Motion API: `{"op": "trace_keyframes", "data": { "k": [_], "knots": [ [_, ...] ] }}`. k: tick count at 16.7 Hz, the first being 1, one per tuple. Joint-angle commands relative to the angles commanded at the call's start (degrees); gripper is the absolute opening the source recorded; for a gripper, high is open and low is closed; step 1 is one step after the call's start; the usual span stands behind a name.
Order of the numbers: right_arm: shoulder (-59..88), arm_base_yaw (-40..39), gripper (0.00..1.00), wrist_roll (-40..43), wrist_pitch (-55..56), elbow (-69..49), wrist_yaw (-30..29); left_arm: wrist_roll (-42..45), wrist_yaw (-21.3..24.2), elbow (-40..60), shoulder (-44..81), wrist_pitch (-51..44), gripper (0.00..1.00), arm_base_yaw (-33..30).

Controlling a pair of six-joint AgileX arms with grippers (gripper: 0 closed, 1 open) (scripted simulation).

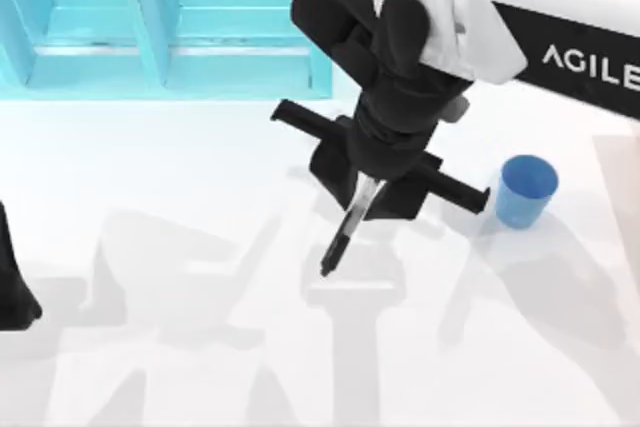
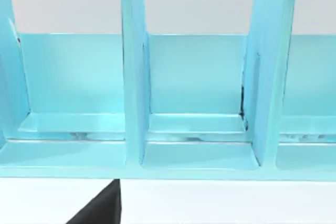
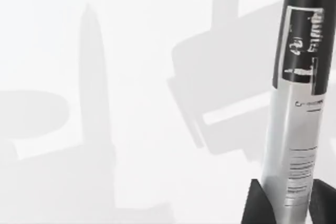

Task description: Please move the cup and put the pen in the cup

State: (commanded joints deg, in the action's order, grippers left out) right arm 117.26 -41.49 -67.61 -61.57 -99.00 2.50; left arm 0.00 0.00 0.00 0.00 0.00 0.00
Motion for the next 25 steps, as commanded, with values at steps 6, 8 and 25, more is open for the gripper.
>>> {"op": "trace_keyframes", "data": {
  "k": [6, 8, 25],
  "knots": [
    [-1.5, -0.9, 0.0, 5.3, 8.4, 4.8, -6.2, 0.0, 0.0, 0.0, 0.0, 0.0, 1.0, 0.0],
    [-2.5, -0.9, 0.0, 9.2, 15.7, 9.7, -11.1, 0.0, 0.0, 0.0, 0.0, 0.0, 1.0, 0.0],
    [-24.5, -5.7, 0.0, 58.2, 100.9, 59.8, -57.8, 0.0, 0.0, 0.0, 0.0, 0.0, 1.0, 0.0]
  ]
}}
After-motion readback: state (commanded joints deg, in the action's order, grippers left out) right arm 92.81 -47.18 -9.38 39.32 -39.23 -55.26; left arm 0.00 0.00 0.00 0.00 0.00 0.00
